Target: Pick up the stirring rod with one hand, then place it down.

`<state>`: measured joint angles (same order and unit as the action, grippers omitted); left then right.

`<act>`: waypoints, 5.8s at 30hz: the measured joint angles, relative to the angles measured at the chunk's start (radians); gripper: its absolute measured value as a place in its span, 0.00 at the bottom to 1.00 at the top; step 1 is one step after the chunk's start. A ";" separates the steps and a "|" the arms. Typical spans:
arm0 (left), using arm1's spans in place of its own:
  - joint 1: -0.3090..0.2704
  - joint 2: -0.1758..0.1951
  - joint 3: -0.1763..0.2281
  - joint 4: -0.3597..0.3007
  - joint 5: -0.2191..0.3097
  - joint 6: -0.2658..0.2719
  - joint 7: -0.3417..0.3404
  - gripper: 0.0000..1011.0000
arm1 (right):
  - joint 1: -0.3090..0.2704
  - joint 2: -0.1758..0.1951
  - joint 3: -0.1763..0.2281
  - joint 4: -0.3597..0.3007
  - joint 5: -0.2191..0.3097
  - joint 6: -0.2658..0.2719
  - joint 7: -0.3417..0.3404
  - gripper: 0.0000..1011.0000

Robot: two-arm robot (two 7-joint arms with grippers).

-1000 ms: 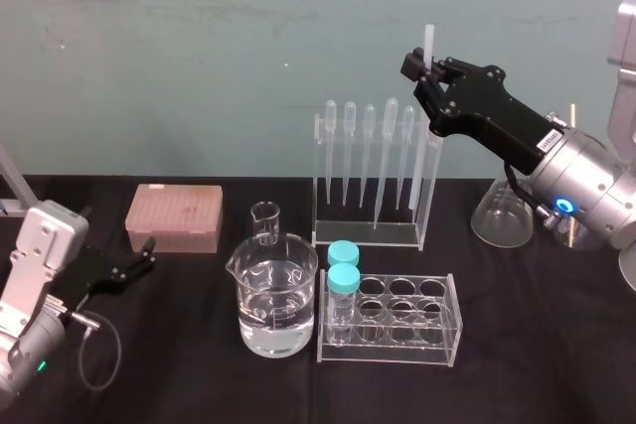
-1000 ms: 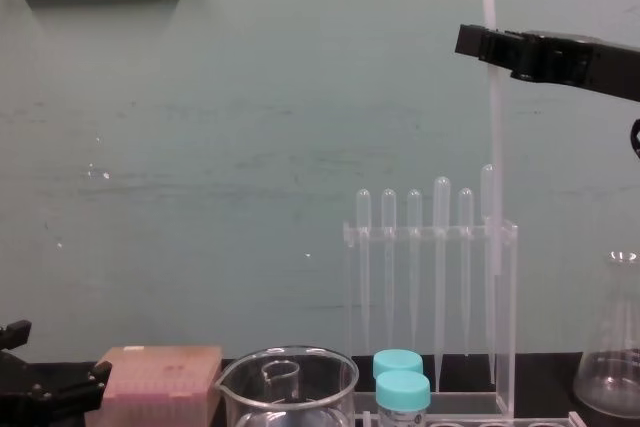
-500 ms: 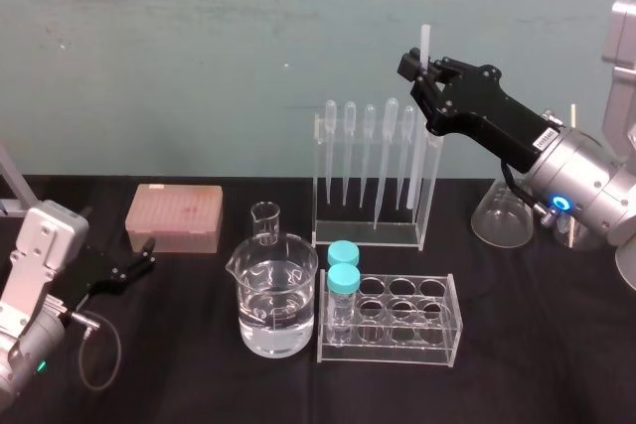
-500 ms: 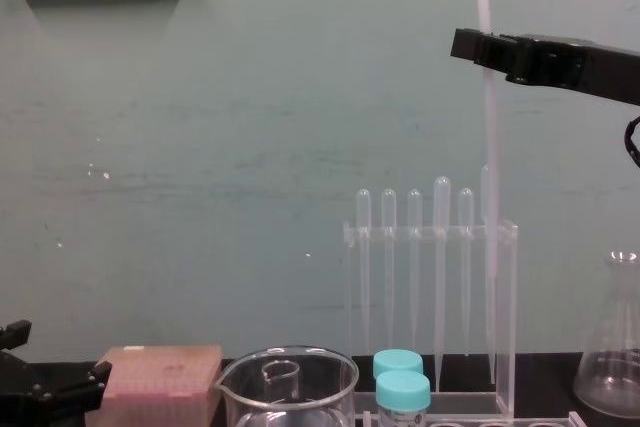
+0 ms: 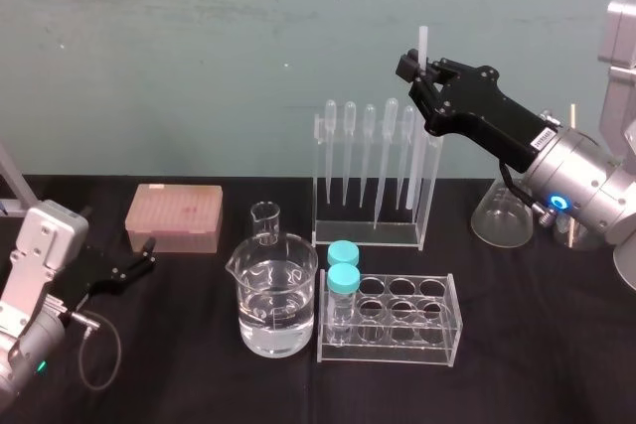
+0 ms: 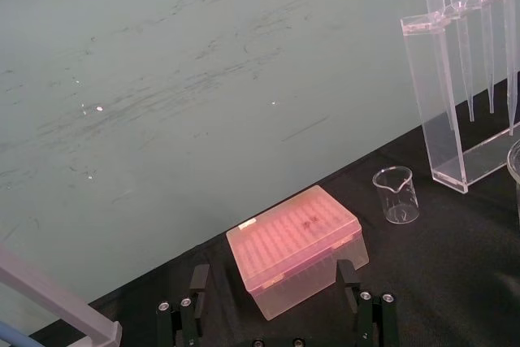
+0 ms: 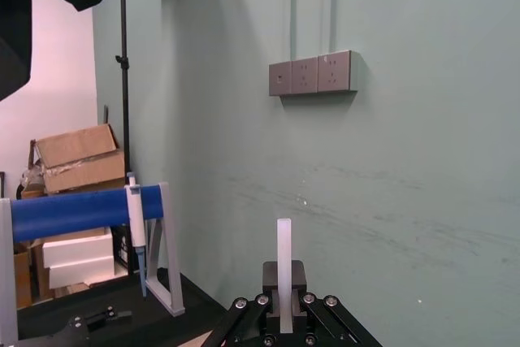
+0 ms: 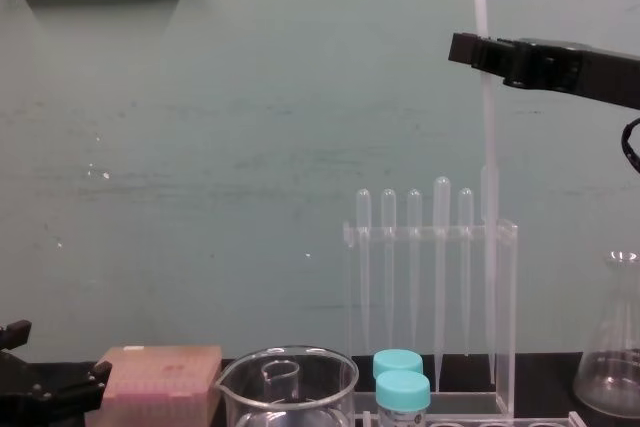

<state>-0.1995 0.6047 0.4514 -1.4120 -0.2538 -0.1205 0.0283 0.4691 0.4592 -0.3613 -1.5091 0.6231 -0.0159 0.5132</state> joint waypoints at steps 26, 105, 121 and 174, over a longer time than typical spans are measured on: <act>0.000 0.000 0.000 0.000 0.000 0.000 0.000 0.99 | -0.006 -0.004 -0.013 0.017 0.004 0.014 0.003 0.07; 0.000 0.000 0.000 0.000 0.000 0.000 0.000 0.99 | -0.113 -0.131 -0.021 0.311 -0.186 -0.225 0.060 0.07; 0.000 0.000 0.000 0.000 0.000 0.000 0.000 0.99 | -0.113 -0.131 -0.021 0.310 -0.183 -0.225 0.061 0.23; 0.000 0.000 0.000 0.000 0.000 0.000 0.000 0.99 | -0.286 -0.142 0.196 0.272 -0.372 -0.054 -0.520 0.99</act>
<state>-0.1996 0.6047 0.4514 -1.4120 -0.2539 -0.1206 0.0283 0.1829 0.3172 -0.1654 -1.2370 0.2510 -0.0700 -0.0064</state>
